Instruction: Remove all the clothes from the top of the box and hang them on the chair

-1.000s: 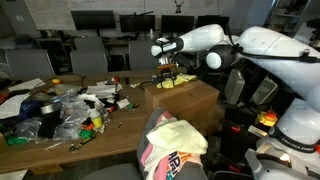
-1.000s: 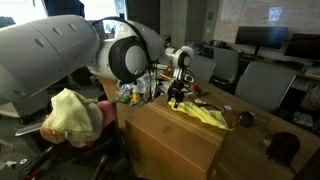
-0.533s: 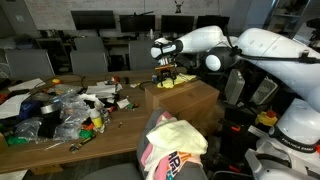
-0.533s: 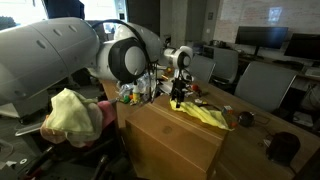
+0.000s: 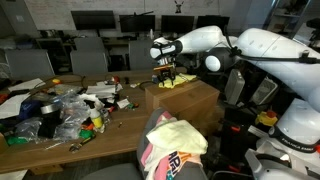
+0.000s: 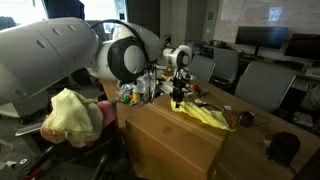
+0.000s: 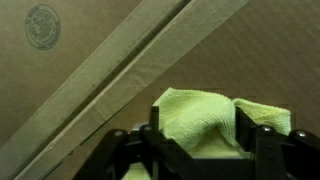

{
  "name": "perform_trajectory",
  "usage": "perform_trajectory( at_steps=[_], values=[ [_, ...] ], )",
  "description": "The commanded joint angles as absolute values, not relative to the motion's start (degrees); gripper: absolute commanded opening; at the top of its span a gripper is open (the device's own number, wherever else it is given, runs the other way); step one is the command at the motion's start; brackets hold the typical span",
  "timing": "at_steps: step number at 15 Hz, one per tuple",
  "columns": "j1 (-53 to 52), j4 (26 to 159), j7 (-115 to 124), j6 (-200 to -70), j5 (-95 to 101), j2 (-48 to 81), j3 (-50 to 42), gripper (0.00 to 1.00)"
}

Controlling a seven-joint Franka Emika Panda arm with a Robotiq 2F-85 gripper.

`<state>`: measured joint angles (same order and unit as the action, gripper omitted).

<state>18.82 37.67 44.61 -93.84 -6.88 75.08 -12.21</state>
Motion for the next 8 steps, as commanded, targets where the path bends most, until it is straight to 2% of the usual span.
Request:
perform_trajectory(
  at_steps=[1,6,8],
  values=[
    [18.63,33.95,46.34,-92.96,-6.17,77.10,-12.92,0.42],
    [18.71,33.87,46.68,-92.91,-6.38,77.06,-12.71,0.04],
    [18.93,33.81,46.33,-93.43,-6.89,77.02,-12.21,0.00]
  ],
)
